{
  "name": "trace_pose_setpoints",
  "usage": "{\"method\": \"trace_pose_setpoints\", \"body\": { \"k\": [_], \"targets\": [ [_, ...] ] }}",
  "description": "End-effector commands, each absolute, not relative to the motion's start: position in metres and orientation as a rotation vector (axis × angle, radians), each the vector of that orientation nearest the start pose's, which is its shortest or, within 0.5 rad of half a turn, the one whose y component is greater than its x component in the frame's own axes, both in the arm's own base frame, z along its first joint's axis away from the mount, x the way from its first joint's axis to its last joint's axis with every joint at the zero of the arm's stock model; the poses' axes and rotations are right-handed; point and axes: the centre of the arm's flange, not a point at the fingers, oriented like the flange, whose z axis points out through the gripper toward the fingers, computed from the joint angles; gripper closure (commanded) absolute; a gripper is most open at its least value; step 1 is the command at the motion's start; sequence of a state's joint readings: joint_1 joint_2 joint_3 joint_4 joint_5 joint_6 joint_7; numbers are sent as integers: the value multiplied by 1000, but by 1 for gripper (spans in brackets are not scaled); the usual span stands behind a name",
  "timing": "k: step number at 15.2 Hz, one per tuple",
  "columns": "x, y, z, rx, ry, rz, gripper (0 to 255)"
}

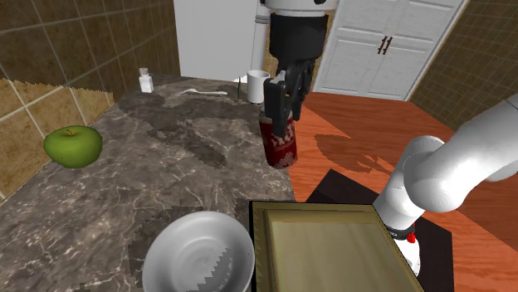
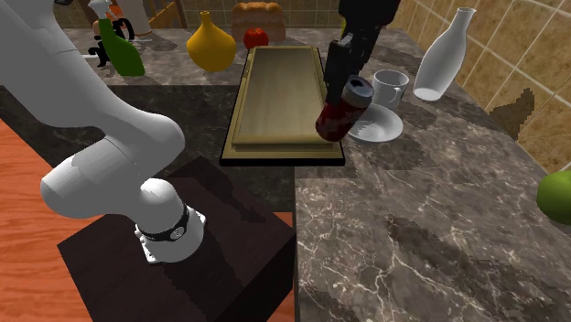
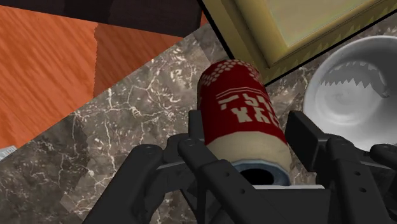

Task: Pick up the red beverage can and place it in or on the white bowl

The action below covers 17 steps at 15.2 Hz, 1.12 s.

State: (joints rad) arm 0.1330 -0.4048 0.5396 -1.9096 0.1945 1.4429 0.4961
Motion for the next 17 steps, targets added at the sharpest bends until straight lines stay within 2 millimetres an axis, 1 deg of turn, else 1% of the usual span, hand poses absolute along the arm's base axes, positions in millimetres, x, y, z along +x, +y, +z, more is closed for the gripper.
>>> {"method": "trace_pose_setpoints", "body": {
  "k": [1,13,14,17],
  "targets": [
    [291,347,624,-3198,-224,147,255],
    [275,504,642,-3198,-224,147,255],
    [274,514,643,-3198,-224,147,255],
    [274,514,627,-3198,-224,147,255]
  ]
}}
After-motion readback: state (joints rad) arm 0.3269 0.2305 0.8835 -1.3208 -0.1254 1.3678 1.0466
